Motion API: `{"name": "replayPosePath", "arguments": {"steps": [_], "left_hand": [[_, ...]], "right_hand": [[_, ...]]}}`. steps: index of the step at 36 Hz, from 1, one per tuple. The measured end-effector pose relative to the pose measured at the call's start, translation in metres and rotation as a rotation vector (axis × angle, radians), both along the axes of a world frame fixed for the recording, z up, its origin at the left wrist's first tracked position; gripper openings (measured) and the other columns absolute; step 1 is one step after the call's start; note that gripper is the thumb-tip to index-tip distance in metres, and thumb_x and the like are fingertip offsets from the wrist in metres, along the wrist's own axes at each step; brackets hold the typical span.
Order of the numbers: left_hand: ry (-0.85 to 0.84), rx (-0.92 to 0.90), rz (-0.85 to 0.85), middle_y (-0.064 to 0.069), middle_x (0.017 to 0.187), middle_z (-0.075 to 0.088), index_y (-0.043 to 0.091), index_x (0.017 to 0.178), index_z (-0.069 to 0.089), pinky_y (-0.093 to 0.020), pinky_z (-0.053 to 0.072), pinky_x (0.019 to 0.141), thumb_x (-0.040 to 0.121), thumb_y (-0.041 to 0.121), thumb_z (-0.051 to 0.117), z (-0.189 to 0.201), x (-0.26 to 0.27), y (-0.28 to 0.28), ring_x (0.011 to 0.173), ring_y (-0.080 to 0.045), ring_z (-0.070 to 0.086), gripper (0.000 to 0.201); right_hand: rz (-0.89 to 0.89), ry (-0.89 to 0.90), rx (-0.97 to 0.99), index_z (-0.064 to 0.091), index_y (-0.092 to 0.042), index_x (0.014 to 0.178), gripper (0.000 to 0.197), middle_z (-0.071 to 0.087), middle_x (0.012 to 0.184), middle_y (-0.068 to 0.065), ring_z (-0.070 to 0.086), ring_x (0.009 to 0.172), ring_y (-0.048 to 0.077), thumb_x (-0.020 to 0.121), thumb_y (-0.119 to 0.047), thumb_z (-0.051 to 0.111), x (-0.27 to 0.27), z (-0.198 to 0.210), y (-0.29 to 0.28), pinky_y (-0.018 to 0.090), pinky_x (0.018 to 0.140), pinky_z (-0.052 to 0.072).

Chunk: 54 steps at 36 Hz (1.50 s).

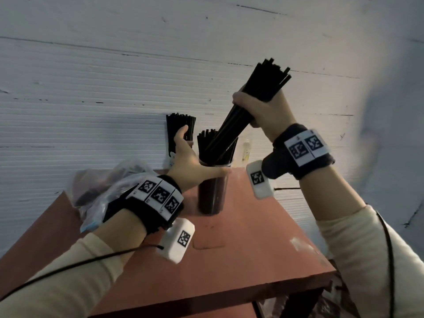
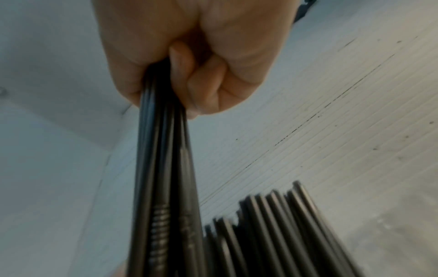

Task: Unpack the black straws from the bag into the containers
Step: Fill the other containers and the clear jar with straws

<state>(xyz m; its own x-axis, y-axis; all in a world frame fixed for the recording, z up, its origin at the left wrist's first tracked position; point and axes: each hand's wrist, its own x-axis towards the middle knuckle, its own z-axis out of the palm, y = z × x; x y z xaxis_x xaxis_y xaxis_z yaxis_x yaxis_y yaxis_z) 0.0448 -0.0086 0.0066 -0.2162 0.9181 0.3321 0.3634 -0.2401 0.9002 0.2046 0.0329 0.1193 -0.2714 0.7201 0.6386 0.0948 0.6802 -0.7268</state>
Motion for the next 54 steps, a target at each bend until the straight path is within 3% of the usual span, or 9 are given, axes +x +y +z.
{"name": "replayPosePath", "arguments": {"steps": [4,8,11,26,34,42,45,50,54], "left_hand": [[0.036,-0.150,-0.139,0.011,0.128,0.042,0.025,0.149,-0.018,-0.024,0.031,0.099,0.063,0.022,0.090,0.006,0.000,0.013,0.124,-0.010,0.042,0.138],[0.102,-0.190,-0.141,0.021,0.093,0.049,0.024,0.134,0.036,0.000,0.037,0.062,0.072,0.013,0.083,0.011,-0.001,0.014,0.079,0.013,0.052,0.079],[0.132,-0.194,-0.177,0.020,0.092,0.054,0.028,0.111,0.050,0.005,0.036,0.053,0.073,0.011,0.083,0.010,-0.005,0.017,0.076,0.013,0.051,0.053],[0.124,-0.203,-0.141,0.018,0.108,0.059,0.027,0.128,0.049,-0.008,0.036,0.069,0.065,0.026,0.088,0.000,-0.010,0.025,0.094,0.008,0.053,0.074],[0.103,-0.189,-0.132,0.014,0.111,0.061,0.024,0.134,0.046,-0.009,0.037,0.067,0.064,0.028,0.089,-0.003,-0.010,0.025,0.093,0.008,0.053,0.082],[0.074,-0.114,-0.085,0.014,0.104,0.062,0.022,0.123,0.050,-0.015,0.043,0.078,0.059,0.028,0.092,-0.010,-0.006,0.024,0.094,0.003,0.057,0.076],[0.067,-0.076,-0.108,0.015,0.103,0.061,0.023,0.117,0.049,-0.008,0.043,0.075,0.064,0.023,0.090,-0.012,-0.002,0.022,0.090,0.009,0.056,0.067],[0.112,-0.111,-0.193,0.020,0.098,0.055,0.029,0.109,0.046,-0.003,0.042,0.063,0.075,0.018,0.082,-0.009,-0.004,0.020,0.085,0.012,0.053,0.051],[0.114,-0.174,-0.200,0.011,0.112,0.055,0.023,0.124,0.043,-0.019,0.040,0.087,0.078,0.018,0.079,-0.006,-0.018,0.021,0.105,-0.005,0.053,0.059]], "right_hand": [[-0.015,-0.040,-0.008,0.061,-0.005,0.086,0.016,0.048,0.071,0.012,0.042,0.061,0.024,0.080,-0.019,0.067,-0.006,0.010,0.016,0.027,0.046,0.030],[-0.038,-0.106,0.001,0.059,-0.005,0.083,0.018,0.050,0.072,0.011,0.044,0.059,0.022,0.080,-0.021,0.067,-0.009,0.012,0.031,0.025,0.044,0.032],[-0.062,-0.156,0.033,0.058,0.003,0.084,0.025,0.049,0.070,0.008,0.046,0.054,0.014,0.082,-0.020,0.067,-0.010,0.011,0.041,0.023,0.044,0.035],[-0.104,-0.270,0.133,0.052,0.010,0.079,0.031,0.047,0.071,0.008,0.048,0.062,0.015,0.080,-0.019,0.064,-0.019,0.008,0.045,0.028,0.055,0.041],[-0.091,-0.457,0.083,0.045,-0.012,0.063,0.027,0.045,0.060,-0.001,0.047,0.056,0.013,0.079,-0.022,0.066,-0.033,-0.010,0.043,0.031,0.054,0.042],[-0.126,-0.480,0.125,0.055,-0.010,0.071,0.039,0.056,0.070,0.002,0.058,0.087,0.028,0.075,-0.048,0.063,-0.026,-0.041,0.041,0.047,0.085,0.050],[-0.199,-0.575,0.118,0.054,-0.032,0.094,0.041,0.053,0.106,-0.007,0.043,0.116,0.023,0.074,-0.067,0.061,-0.021,-0.044,0.038,0.047,0.101,0.039],[-0.108,-0.313,0.144,0.023,-0.021,0.142,0.089,0.032,0.140,-0.003,0.036,0.129,0.013,0.076,-0.050,0.074,-0.012,-0.045,0.021,0.032,0.110,0.035],[-0.170,-0.237,0.444,0.030,-0.015,0.145,0.071,0.032,0.140,0.001,0.037,0.129,0.010,0.088,-0.034,0.067,-0.006,-0.044,0.014,0.020,0.107,0.033]]}}
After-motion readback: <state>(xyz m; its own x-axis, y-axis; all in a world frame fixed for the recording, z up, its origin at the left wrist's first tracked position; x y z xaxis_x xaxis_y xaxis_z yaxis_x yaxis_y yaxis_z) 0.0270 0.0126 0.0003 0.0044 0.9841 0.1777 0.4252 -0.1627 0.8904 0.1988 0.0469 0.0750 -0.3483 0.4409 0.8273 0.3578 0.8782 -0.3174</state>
